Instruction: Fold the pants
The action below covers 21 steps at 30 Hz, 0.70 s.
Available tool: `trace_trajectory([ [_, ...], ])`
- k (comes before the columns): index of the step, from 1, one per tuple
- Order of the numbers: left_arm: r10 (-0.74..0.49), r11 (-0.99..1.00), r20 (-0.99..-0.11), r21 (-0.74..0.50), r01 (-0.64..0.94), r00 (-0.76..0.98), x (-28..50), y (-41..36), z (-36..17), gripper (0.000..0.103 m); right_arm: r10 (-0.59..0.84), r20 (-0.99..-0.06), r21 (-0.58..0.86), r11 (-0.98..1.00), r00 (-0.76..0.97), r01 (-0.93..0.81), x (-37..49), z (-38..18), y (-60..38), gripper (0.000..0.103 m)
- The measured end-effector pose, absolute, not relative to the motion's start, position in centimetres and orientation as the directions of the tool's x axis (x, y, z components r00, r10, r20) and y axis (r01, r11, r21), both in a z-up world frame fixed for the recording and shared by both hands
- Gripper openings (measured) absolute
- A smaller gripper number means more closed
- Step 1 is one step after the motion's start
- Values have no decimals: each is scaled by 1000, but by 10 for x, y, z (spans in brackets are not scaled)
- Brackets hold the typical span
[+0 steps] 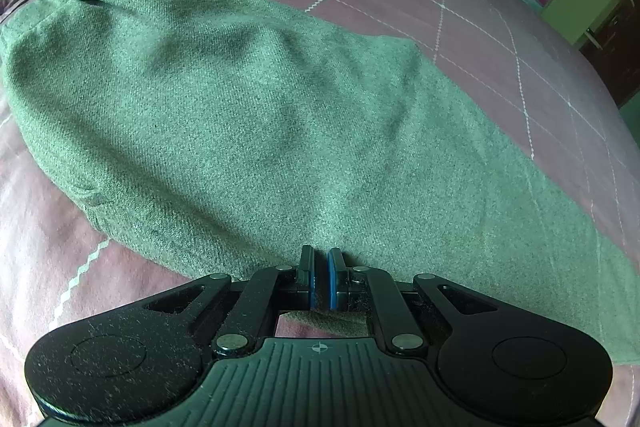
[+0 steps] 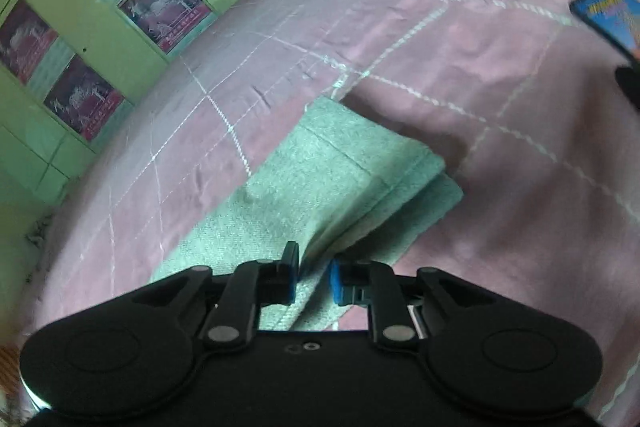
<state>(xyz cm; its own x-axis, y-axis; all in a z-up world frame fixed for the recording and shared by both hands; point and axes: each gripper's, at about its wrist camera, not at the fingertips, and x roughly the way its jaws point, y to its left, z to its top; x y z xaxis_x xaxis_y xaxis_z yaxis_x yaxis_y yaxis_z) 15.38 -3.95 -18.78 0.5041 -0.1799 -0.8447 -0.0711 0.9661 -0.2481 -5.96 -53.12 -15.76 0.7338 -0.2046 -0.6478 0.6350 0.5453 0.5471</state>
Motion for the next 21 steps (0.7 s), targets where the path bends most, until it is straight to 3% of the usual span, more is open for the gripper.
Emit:
trace_trajectory([
  [5, -180, 965, -846, -250, -76, 502, 154, -38, -187, 7, -172, -630, 541, 602, 757, 587, -28, -143, -529, 5],
  [8, -175, 965, -844, -249, -82, 507, 153, -39, -187, 7, -265, -501, 551, 636, 823, 540, -27, -105, -526, 5],
  [10, -166, 967, -844, -241, -84, 511, 152, -40, -187, 7, -317, -446, 480, 704, 837, 523, -27, -90, -514, 5],
  [15, -165, 969, -841, -237, -76, 515, 151, -41, -187, 7, -305, -677, 380, 635, 670, 673, -30, -157, -526, 5],
  [21, -159, 971, -841, -228, -71, 516, 151, -42, -187, 7, -271, -656, 482, 568, 704, 667, -64, -155, -536, 14],
])
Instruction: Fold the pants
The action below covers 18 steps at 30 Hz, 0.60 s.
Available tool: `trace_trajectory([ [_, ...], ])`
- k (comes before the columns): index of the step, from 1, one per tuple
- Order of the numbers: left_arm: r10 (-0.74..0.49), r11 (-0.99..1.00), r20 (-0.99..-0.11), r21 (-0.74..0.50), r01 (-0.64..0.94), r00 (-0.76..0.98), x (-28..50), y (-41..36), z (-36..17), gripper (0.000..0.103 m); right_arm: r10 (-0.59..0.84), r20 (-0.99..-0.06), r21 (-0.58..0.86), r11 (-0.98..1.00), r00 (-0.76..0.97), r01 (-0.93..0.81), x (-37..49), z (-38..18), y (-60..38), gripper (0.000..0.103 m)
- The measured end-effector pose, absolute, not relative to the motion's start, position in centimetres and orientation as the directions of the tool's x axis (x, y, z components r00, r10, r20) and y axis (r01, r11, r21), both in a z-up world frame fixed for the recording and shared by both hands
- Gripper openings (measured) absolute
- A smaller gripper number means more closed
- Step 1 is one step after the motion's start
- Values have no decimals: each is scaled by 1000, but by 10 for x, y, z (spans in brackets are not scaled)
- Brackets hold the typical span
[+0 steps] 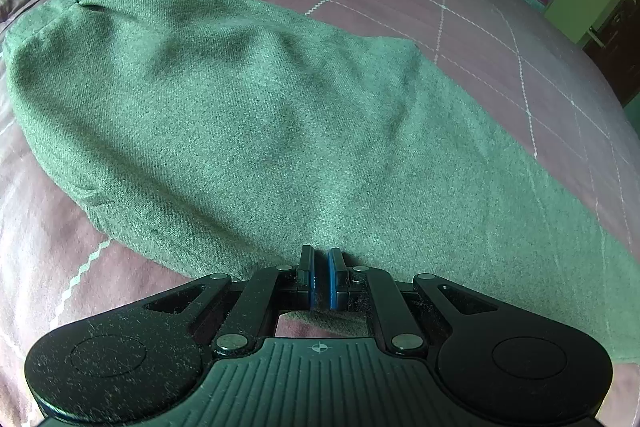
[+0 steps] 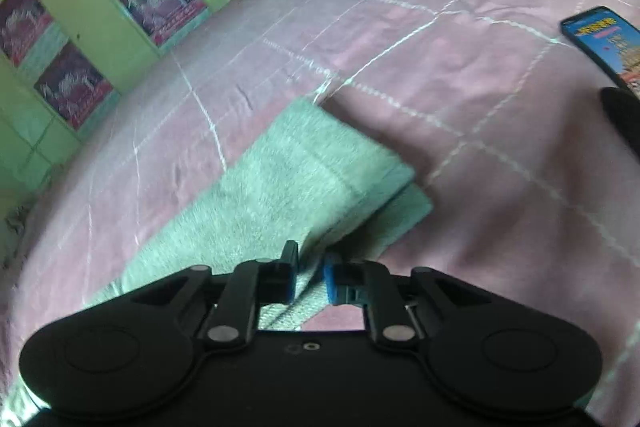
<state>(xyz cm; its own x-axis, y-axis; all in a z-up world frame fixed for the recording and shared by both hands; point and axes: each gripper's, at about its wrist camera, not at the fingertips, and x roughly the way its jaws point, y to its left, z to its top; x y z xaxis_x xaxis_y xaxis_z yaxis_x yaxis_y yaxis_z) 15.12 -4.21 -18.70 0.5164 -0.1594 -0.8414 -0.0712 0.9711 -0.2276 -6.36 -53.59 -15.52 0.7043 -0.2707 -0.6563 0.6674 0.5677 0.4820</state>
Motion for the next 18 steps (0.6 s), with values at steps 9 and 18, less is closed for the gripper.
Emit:
trace_trajectory([
  [9, -158, 970, -843, -230, -78, 514, 152, -42, -187, 7, -241, -665, 577, 435, 707, 691, -68, -165, -566, 17],
  [18, -163, 971, -842, -229, -68, 513, 152, -41, -187, 7, -261, -693, 500, 497, 672, 709, -80, -164, -552, 4],
])
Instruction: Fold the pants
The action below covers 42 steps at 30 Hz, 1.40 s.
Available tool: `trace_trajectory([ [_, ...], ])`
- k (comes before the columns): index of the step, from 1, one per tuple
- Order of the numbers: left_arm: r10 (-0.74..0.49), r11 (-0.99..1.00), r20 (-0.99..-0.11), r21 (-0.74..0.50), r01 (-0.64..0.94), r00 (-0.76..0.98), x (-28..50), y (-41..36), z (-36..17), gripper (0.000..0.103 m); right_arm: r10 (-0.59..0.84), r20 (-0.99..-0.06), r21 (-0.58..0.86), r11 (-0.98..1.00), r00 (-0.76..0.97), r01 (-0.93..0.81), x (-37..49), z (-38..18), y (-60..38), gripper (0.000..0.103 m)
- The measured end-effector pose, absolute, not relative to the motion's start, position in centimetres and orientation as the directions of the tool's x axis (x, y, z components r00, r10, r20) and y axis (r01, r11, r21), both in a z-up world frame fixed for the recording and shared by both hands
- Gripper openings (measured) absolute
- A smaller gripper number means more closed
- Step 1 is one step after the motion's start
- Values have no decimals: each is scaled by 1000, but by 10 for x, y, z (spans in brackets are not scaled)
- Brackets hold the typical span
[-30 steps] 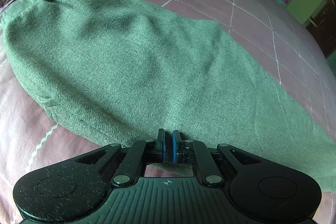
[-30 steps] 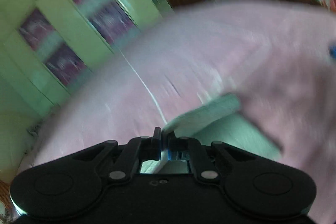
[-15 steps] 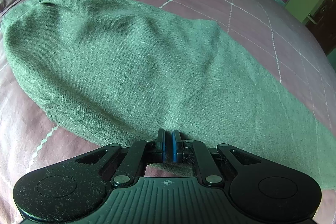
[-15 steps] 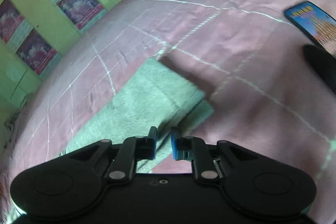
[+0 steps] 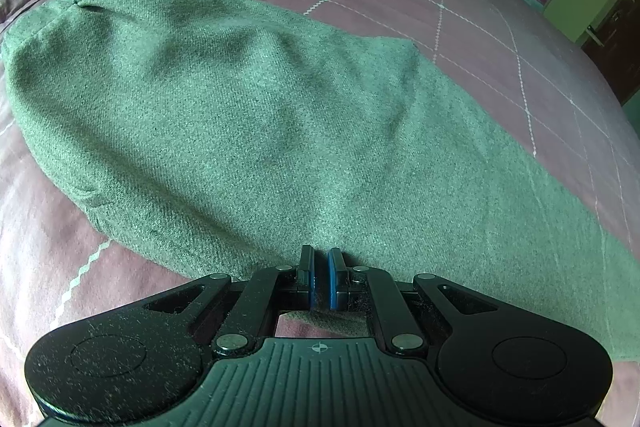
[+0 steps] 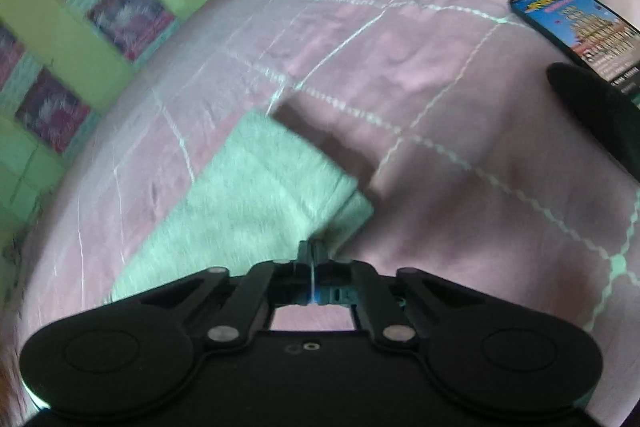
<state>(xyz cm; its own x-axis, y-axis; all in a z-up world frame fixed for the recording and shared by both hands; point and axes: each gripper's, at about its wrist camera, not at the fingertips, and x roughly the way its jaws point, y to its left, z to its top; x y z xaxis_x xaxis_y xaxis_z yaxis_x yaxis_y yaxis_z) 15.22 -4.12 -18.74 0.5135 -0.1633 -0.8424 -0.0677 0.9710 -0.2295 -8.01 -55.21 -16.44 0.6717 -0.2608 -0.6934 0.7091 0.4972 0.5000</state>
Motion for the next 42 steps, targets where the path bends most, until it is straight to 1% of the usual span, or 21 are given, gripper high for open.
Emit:
trace_trajectory([
  [1, -165, 970, -842, -232, -69, 513, 152, -41, -187, 7, -256, -690, 508, 493, 676, 706, -83, -163, -553, 18],
  [2, -166, 970, -842, -234, -70, 513, 152, -40, -187, 7, -264, -685, 523, 472, 679, 710, -87, -161, -554, 37],
  [3, -166, 970, -842, -233, -69, 514, 152, -40, -188, 7, -277, -677, 538, 444, 681, 716, -91, -160, -556, 45],
  [4, -164, 971, -842, -230, -67, 514, 152, -41, -188, 7, -286, -672, 550, 424, 683, 719, -93, -159, -557, 61],
  [5, -162, 972, -842, -227, -66, 515, 152, -41, -188, 7, -286, -669, 561, 412, 686, 719, -93, -159, -558, 68],
  [6, -160, 972, -842, -225, -66, 515, 151, -41, -187, 7, -276, -664, 574, 409, 695, 710, -90, -160, -560, 67],
  [8, -159, 973, -842, -223, -65, 516, 151, -42, -187, 7, -279, -669, 568, 407, 689, 715, -77, -161, -563, 49],
  [10, -156, 974, -842, -219, -62, 516, 152, -43, -188, 7, -305, -701, 517, 406, 645, 754, -61, -162, -565, 45],
  [12, -154, 976, -843, -212, -55, 515, 152, -43, -188, 7, -320, -719, 478, 416, 617, 773, -47, -163, -564, 32],
  [13, -154, 976, -843, -211, -53, 515, 153, -44, -188, 7, -320, -720, 461, 443, 616, 769, -41, -161, -563, 20],
  [14, -155, 976, -843, -211, -52, 515, 153, -44, -188, 7, -317, -711, 454, 474, 627, 754, -37, -156, -561, 18],
  [18, -154, 978, -842, -204, -41, 517, 153, -44, -188, 7, -398, -552, 490, 555, 732, 672, -55, -111, -553, 17],
  [19, -152, 979, -843, -201, -39, 516, 153, -45, -188, 7, -420, -557, 450, 572, 717, 685, -57, -114, -553, 17],
  [21, -151, 980, -843, -195, -32, 516, 153, -45, -187, 7, -407, -689, 356, 531, 600, 769, -52, -148, -565, 17],
  [22, -152, 980, -843, -195, -30, 517, 153, -45, -187, 7, -367, -734, 374, 485, 572, 791, -55, -167, -574, 19],
  [23, -152, 981, -842, -193, -26, 517, 153, -45, -187, 7, -369, -721, 391, 482, 586, 784, -59, -172, -575, 25],
  [25, -144, 985, -844, -173, -7, 516, 154, -47, -186, 7, -421, -715, 302, 534, 558, 790, -54, -161, -566, 39],
  [29, -124, 992, -831, -105, 65, 542, 152, -62, -174, 7, -533, -641, 225, 558, 553, 799, -60, -132, -550, 44],
  [31, -143, 989, -821, -93, 118, 552, 153, -75, -168, 7, -475, -625, 231, 644, 619, 729, -49, -125, -540, 44],
  [37, -180, 971, -833, -65, 230, 524, 180, -125, -172, 7, -210, -671, 182, 883, 711, 433, 38, -133, -451, 39],
  [42, -145, 980, -847, -54, 189, 512, 223, -124, -184, 7, -74, -703, 169, 949, 708, 266, 107, -143, -381, 36],
])
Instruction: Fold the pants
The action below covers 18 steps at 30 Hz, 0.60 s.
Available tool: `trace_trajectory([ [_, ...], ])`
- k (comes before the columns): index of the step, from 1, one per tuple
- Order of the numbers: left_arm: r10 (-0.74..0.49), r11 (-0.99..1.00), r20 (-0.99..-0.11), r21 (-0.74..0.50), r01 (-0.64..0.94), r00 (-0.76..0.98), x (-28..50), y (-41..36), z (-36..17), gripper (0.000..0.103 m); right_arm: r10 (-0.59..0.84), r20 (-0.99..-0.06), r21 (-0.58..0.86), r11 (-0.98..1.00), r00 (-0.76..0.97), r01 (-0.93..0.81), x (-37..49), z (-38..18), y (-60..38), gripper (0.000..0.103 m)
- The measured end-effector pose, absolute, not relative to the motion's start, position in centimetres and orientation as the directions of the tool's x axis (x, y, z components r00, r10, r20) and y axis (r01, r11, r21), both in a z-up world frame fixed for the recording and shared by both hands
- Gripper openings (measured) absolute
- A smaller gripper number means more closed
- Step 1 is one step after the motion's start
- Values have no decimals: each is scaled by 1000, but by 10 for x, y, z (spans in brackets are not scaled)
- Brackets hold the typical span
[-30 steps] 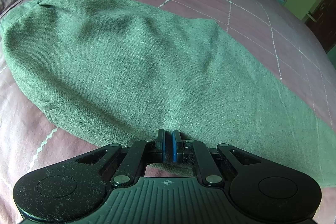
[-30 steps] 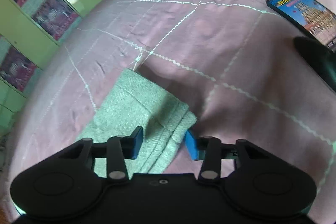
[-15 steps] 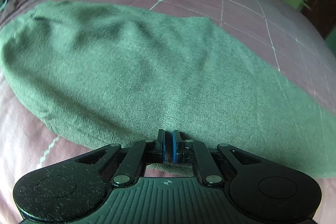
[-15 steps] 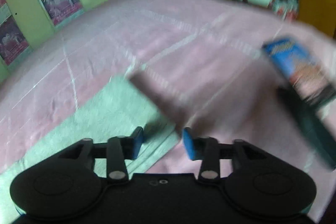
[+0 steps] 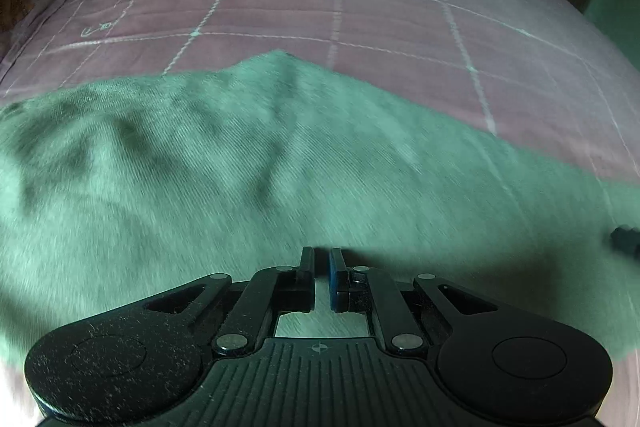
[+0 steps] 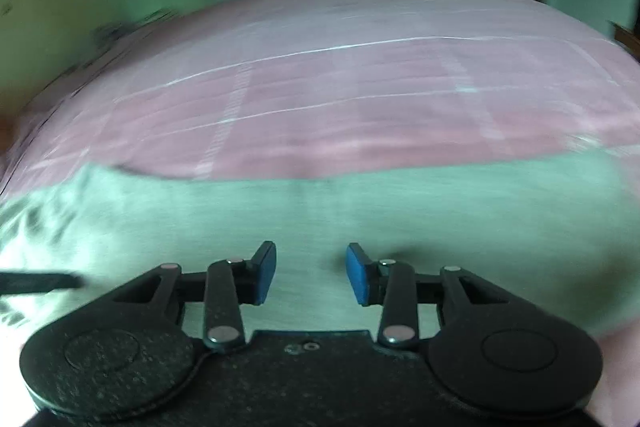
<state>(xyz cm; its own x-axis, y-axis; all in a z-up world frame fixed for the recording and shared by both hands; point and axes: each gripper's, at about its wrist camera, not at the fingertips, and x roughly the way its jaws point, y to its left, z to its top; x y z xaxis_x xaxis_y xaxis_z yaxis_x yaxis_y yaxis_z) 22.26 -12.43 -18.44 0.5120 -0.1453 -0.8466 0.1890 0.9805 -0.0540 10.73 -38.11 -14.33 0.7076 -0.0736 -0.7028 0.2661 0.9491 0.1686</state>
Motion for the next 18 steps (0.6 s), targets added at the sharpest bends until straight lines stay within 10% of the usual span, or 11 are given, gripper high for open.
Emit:
trace_trajectory([
  [18, 67, 994, -799, 103, 26, 597, 279, -61, -190, 4, -143, -748, -58, 987, 649, 150, 194, -172, -311, 29],
])
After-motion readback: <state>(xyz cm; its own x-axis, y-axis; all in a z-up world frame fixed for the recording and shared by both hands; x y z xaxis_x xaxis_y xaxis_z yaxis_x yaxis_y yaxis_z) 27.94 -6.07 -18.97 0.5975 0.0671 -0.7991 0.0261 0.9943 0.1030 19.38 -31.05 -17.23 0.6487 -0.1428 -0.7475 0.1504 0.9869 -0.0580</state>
